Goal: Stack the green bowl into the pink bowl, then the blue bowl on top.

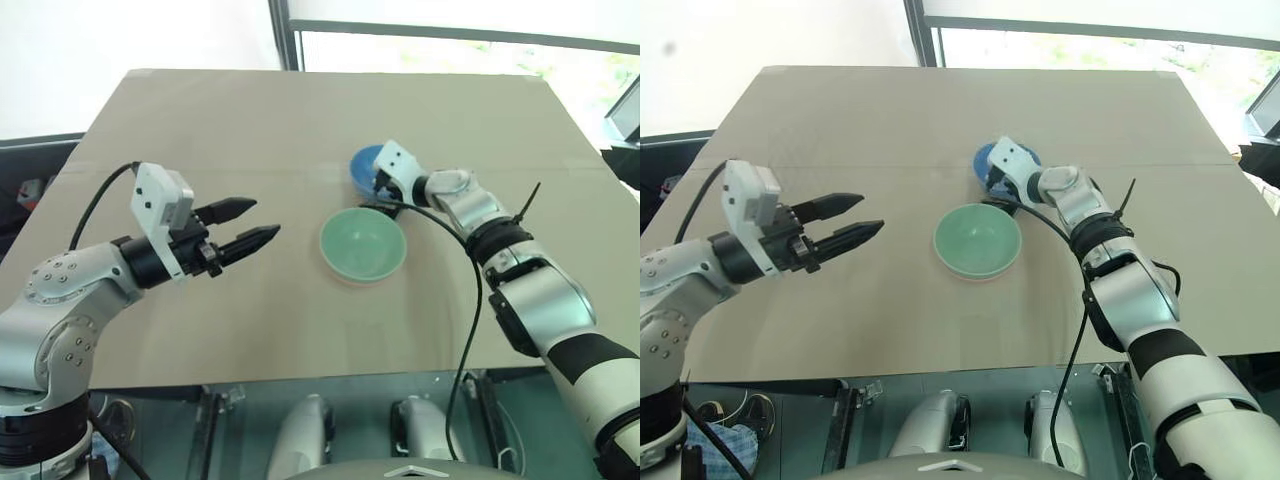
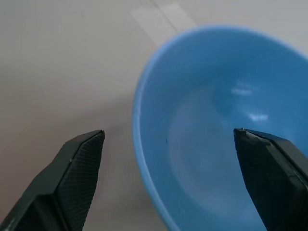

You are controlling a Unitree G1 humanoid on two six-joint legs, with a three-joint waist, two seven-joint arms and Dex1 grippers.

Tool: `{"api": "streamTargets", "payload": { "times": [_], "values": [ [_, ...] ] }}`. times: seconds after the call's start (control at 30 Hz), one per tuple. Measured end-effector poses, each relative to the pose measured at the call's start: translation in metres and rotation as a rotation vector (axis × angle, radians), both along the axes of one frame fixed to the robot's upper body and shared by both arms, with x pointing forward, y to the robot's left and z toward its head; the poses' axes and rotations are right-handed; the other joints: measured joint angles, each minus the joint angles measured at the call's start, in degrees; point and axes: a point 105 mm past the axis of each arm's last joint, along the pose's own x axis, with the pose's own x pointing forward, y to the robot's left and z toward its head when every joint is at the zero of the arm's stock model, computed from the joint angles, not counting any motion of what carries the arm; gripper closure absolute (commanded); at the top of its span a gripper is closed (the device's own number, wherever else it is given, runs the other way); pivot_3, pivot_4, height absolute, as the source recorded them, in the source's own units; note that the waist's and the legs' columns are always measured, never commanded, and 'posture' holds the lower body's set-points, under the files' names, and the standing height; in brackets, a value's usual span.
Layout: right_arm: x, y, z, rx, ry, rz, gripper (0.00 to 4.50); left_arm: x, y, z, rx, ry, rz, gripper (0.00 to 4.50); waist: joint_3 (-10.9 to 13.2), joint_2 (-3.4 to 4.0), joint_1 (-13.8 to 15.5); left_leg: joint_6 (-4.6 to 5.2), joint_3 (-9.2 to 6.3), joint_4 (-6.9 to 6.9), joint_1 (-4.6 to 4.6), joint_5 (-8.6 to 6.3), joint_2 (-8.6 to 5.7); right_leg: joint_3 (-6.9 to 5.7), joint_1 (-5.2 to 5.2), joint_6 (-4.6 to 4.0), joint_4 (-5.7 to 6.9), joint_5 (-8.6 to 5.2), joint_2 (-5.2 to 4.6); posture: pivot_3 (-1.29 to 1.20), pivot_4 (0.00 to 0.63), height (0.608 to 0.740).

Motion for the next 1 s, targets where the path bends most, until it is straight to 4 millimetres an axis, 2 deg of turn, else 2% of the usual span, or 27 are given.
{"api": "streamTargets", "payload": {
  "times": [0.07,0.1,0.13,0.2,0.27,0.3,0.63,0.73,0.8,0.87,0.9,0.97,1.0],
  "values": [
    [0.001,-0.001,-0.002,-0.002,0.002,-0.006,2.12,0.0,0.0,-0.001,-0.004,0.005,0.001,1.35,0.0,0.0,-0.37,-0.01,0.0,0.01,0.0,0.01,0.01,0.0,0.0,0.0,0.01,0.0,0.0,0.0,0.15,0.74],
    [0.001,0.0,-0.002,-0.002,-0.003,-0.003,2.31,0.0,0.0,0.0,-0.005,0.004,0.002,1.35,0.0,0.0,-0.64,-0.01,0.0,0.01,0.01,0.01,0.01,0.01,0.01,0.0,0.01,0.0,0.0,0.0,0.15,0.74],
    [0.001,0.001,-0.001,-0.001,-0.007,0.0,2.88,0.0,0.0,0.0,-0.005,0.003,0.002,1.35,0.0,0.0,-0.81,-0.02,0.0,0.0,0.02,0.01,0.01,0.02,0.01,0.0,0.02,0.0,0.0,0.0,0.15,0.74],
    [0.001,0.002,0.001,0.0,-0.014,0.003,3.34,0.0,-0.001,0.002,-0.007,-0.012,-0.003,1.35,0.0,0.0,-1.0,-0.03,0.0,0.0,0.03,0.02,0.02,0.02,0.0,0.0,0.02,0.0,0.0,0.0,0.15,0.74],
    [0.002,0.001,0.002,0.001,-0.022,0.002,4.27,0.0,-0.001,0.005,-0.008,-0.028,-0.006,1.35,0.0,0.0,-0.97,-0.03,-0.01,-0.02,0.03,0.02,0.02,0.01,0.0,0.0,0.02,0.0,0.0,0.0,0.15,0.74],
    [0.002,0.002,0.003,0.004,-0.028,0.002,4.39,0.0,-0.001,0.006,-0.008,-0.033,-0.006,1.35,0.0,0.0,-0.96,-0.03,-0.01,-0.03,0.03,0.02,0.02,0.02,0.0,0.0,0.01,0.0,0.0,0.0,0.15,0.74],
    [0.002,0.003,0.013,0.012,-0.067,0.028,4.39,0.004,-0.004,0.009,-0.015,-0.049,-0.026,1.35,0.01,0.02,-0.99,-0.03,0.01,-0.05,0.04,0.02,0.02,0.03,0.0,0.0,0.0,0.0,-0.01,0.0,0.15,0.74],
    [-0.002,0.01,0.032,0.037,-0.107,0.1,4.39,0.006,-0.005,0.004,-0.015,-0.029,-0.044,1.35,0.06,0.1,-0.97,-0.03,0.02,-0.06,-0.01,0.02,0.02,0.05,-0.06,0.0,0.01,0.0,-0.01,0.0,0.15,0.74],
    [-0.022,0.014,0.07,0.058,-0.205,0.248,4.39,0.013,-0.006,0.004,-0.021,-0.03,-0.08,1.35,0.06,0.1,-0.39,-0.03,-0.07,-0.08,-0.07,0.02,0.03,-0.04,-0.09,0.0,0.0,0.0,-0.01,0.0,0.15,0.74],
    [-0.044,0.017,0.088,0.056,-0.252,0.339,4.39,0.02,-0.007,0.008,-0.015,-0.043,-0.108,1.35,0.03,0.06,-0.06,-0.02,-0.07,-0.08,-0.07,0.01,0.03,-0.06,-0.07,0.0,0.0,0.0,-0.02,0.0,0.15,0.74],
    [-0.051,0.019,0.091,0.055,-0.254,0.37,4.39,0.021,-0.007,0.008,-0.009,-0.046,-0.111,1.35,0.01,0.03,-0.07,-0.02,-0.03,-0.08,-0.05,0.01,0.02,-0.04,-0.07,0.0,0.0,0.0,-0.02,0.0,0.15,0.74],
    [-0.08,0.016,0.083,0.022,-0.211,0.44,4.39,0.03,-0.01,0.01,0.001,-0.047,-0.167,1.35,0.01,0.02,0.46,-0.01,0.02,-0.03,-0.06,0.01,0.0,-0.03,-0.06,0.01,0.0,0.0,-0.01,0.0,0.15,0.74],
    [-0.083,0.018,0.082,0.021,-0.202,0.453,4.39,0.031,-0.009,0.01,0.005,-0.046,-0.166,1.35,0.02,0.03,0.52,-0.01,0.04,-0.02,-0.06,0.01,-0.03,-0.02,-0.07,0.01,0.02,0.0,-0.01,0.0,0.15,0.74]
  ]
}}
